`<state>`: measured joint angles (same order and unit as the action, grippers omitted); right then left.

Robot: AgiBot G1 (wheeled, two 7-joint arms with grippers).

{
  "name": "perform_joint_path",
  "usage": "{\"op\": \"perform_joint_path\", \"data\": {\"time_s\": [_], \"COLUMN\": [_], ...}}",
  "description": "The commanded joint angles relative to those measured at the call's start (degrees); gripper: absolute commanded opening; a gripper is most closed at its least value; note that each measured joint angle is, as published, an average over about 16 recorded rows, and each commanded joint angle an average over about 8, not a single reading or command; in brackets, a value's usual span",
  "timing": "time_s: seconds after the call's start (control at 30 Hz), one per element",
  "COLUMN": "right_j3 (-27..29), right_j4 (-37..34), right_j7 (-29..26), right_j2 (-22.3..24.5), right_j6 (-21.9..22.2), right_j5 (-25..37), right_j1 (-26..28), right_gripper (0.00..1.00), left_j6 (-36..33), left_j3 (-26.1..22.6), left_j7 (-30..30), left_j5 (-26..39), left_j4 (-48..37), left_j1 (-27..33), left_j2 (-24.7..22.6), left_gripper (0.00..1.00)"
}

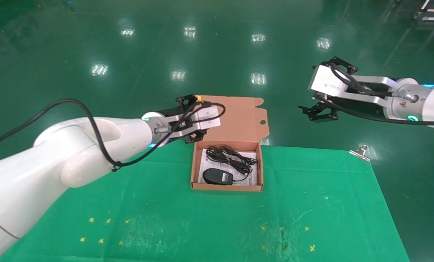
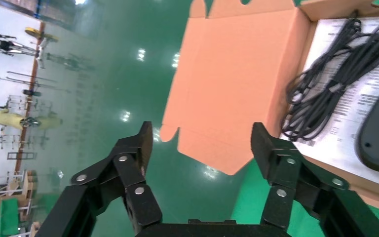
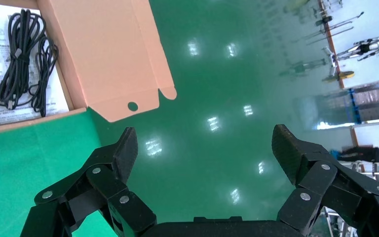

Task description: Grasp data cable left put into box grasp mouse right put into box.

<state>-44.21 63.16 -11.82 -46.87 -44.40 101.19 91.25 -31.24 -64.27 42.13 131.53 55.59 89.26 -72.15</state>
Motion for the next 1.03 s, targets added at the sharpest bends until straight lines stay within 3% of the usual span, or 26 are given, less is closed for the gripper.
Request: {"op": "perform_joint_path", "data": {"time_s": [0.03,0.93,1.03], "right_j3": [0.0,12.7,13.4], "right_j4": [0.1,4.8,5.0], "right_j7": [0.0,0.4,0.5], "right_j2": [0.0,5.3,5.6], "right_j6": [-0.4,-18.9,-19.9], "right_j5": [0.1,-26.6,-28.1], "right_j1": [0.4,-13.0,-13.8], "right_gripper": [1.00,1.00,1.00], "left_j6": [-0.1,-24.6,-26.0], "left_j3": [0.3,21.9,23.2], "left_j7": [0.1,-14.1,-14.9], "left_j5": [-0.1,-40.4,-42.7], "left_j4": [0.0,8.1,8.5], "left_j1": [0.3,-12.2,-12.9], "left_j2": [0.2,16.9,17.8], "left_gripper": [1.00,1.00,1.00]}}
